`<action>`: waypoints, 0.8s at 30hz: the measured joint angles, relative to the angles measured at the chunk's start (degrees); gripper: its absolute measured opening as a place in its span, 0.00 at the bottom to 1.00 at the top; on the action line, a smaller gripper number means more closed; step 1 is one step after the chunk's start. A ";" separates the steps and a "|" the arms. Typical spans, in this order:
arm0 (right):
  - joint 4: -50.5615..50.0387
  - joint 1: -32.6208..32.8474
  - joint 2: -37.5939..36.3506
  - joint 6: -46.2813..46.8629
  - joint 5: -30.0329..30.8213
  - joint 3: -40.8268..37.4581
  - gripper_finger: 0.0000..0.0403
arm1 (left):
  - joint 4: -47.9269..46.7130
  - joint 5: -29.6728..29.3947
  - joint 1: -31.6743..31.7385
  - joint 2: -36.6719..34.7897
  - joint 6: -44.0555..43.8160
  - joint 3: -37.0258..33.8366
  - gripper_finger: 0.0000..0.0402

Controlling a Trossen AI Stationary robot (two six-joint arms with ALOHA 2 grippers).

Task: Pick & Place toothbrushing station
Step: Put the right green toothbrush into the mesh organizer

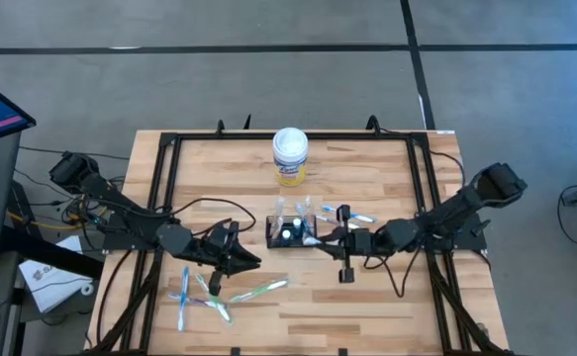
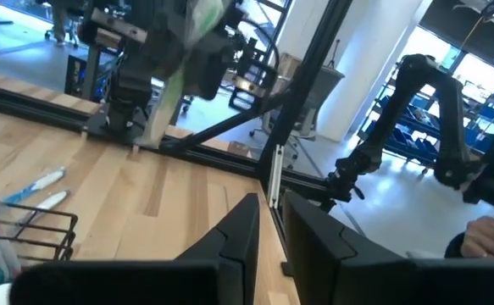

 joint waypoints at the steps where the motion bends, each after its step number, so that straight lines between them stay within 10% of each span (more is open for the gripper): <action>1: 2.31 -0.63 1.39 -0.01 -0.26 -0.33 0.03 | 0.10 -0.07 0.00 0.01 0.03 0.00 0.13; 12: 25.13 -8.54 17.15 3.75 -7.99 -0.55 0.03 | 0.65 -1.06 0.00 0.26 1.10 0.02 0.13; 24: 25.10 -13.60 20.70 6.70 -13.24 0.17 0.03 | 1.46 -2.45 0.00 0.26 3.05 0.02 0.13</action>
